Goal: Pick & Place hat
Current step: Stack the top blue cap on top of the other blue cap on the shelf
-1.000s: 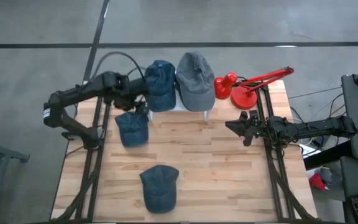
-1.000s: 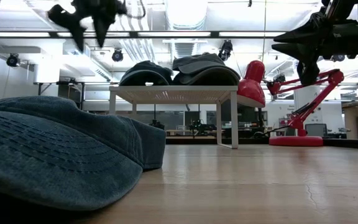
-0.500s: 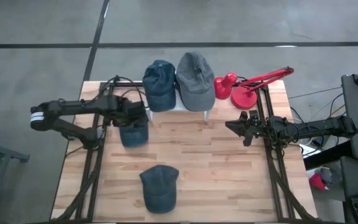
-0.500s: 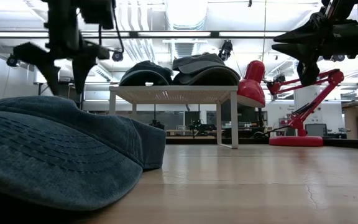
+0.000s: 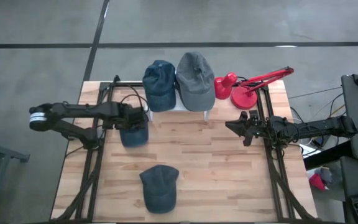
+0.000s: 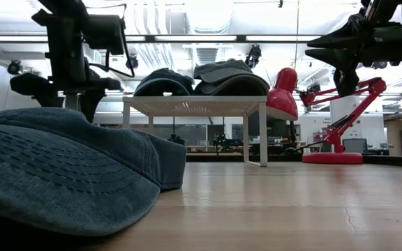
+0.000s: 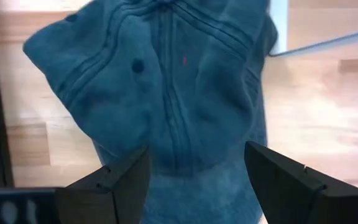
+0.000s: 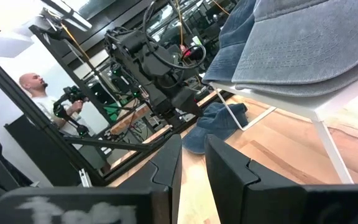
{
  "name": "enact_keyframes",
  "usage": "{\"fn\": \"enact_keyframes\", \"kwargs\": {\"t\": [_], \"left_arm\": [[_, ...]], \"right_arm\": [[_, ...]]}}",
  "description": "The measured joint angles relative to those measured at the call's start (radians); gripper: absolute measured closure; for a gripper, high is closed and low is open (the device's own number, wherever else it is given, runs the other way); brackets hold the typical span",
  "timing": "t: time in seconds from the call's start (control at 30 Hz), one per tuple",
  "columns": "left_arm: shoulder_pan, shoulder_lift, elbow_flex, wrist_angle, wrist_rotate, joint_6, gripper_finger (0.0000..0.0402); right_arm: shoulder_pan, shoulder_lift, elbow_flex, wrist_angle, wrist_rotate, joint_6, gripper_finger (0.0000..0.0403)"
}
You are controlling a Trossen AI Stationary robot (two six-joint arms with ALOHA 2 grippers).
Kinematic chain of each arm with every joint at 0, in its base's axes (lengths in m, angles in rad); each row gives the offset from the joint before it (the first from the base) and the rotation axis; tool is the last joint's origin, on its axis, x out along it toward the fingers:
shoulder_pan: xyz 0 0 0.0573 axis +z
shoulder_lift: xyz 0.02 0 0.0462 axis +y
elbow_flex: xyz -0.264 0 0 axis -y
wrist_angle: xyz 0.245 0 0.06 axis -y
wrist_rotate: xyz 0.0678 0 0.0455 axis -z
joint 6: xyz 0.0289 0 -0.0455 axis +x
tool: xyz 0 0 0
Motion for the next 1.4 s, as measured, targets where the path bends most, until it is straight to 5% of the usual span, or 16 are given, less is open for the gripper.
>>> {"fn": "enact_keyframes", "kwargs": {"t": [0.5, 0.7, 1.0, 1.13, 1.4], "left_arm": [[0.02, 0.073, -0.055, 0.057, -0.09, -0.008, 0.0145], [0.02, 0.132, -0.131, 0.217, -0.091, -0.008, 0.0145], [0.013, 0.214, -0.193, 0.28, 0.023, -0.043, 0.0152], [-0.013, 0.208, -0.195, 0.267, 0.053, -0.05, 0.0197], [-0.093, 0.173, -0.195, 0.205, 0.066, -0.092, 0.0354]], "right_arm": [[0.0, 0.0, 0.0, 0.0, 0.0, 0.002, 0.0335], [0.0, 0.0, 0.0, 0.0, 0.0, 0.002, 0.0335], [0.0, 0.0, 0.0, 0.0, 0.0, 0.002, 0.0335], [0.0, 0.0, 0.0, 0.0, 0.0, 0.002, 0.0335], [0.0, 0.0, 0.0, 0.0, 0.0, 0.002, 0.0335]]}}
